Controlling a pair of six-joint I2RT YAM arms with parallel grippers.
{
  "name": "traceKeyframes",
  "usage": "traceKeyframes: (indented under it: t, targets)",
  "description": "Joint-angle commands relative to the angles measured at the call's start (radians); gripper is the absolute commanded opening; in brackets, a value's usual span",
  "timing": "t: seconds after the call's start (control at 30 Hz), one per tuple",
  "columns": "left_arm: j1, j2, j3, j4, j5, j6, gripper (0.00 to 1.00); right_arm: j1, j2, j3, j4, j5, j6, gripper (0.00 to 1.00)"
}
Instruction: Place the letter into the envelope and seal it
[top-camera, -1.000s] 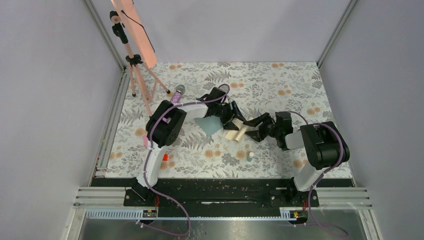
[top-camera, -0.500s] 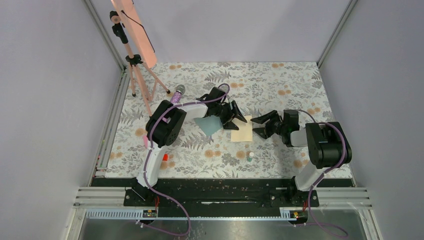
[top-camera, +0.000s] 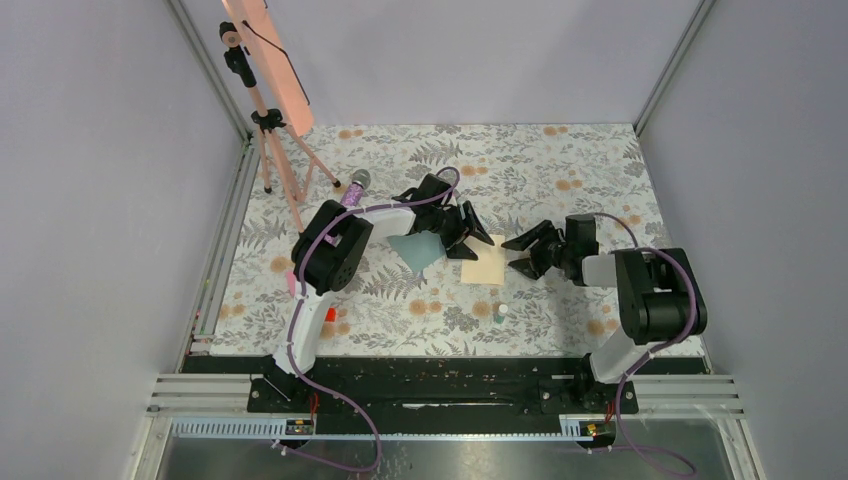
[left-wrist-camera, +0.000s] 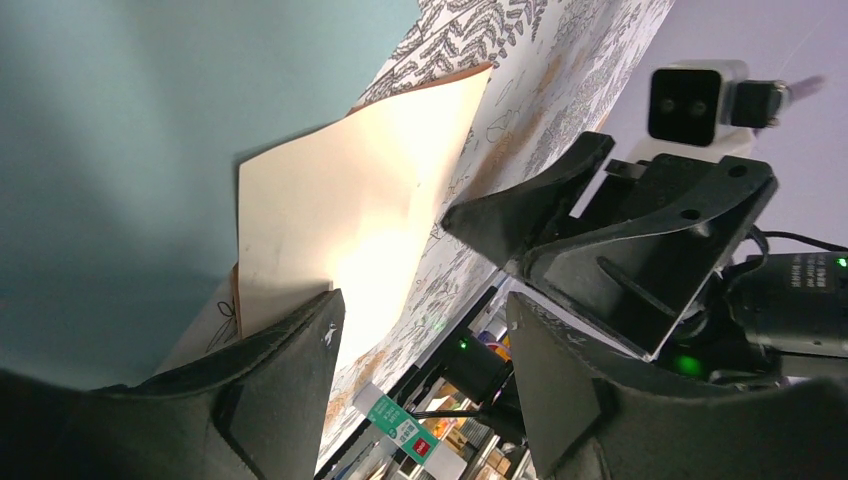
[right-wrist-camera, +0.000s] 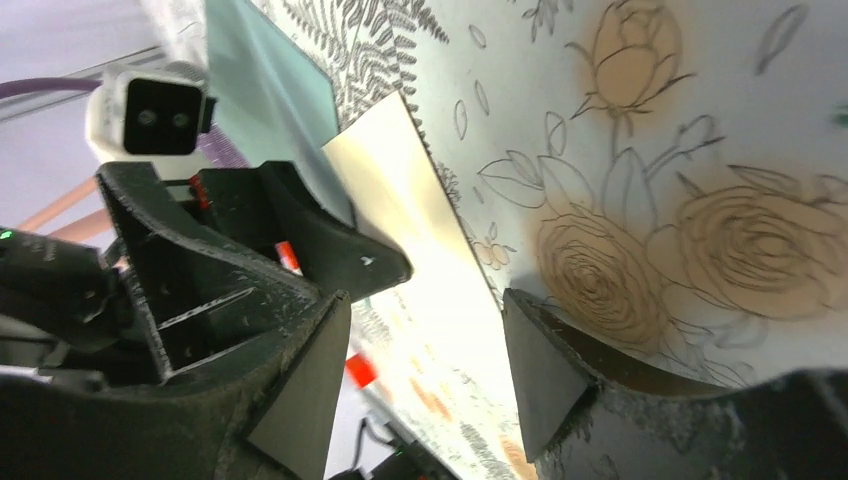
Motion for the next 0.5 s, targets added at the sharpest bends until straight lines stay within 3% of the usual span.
traceKeyframes:
  t: [0.0, 0.27, 0.47]
  targets:
    - [-0.003, 0.012, -0.027, -0.021, -0.012, 0.033, 0.63, 0.003, -0.096, 0.065, -0.35, 0.17, -0.229, 0.65]
    - [-0.004, 0.016, -0.021, -0.007, -0.002, 0.022, 0.64, 0.106, -0.043, 0.112, -0.422, 0.157, -0.302, 0.65]
    - [-0.003, 0.017, -0.014, -0.013, 0.002, 0.026, 0.64, 0.165, -0.011, 0.088, -0.297, 0.096, -0.251, 0.65]
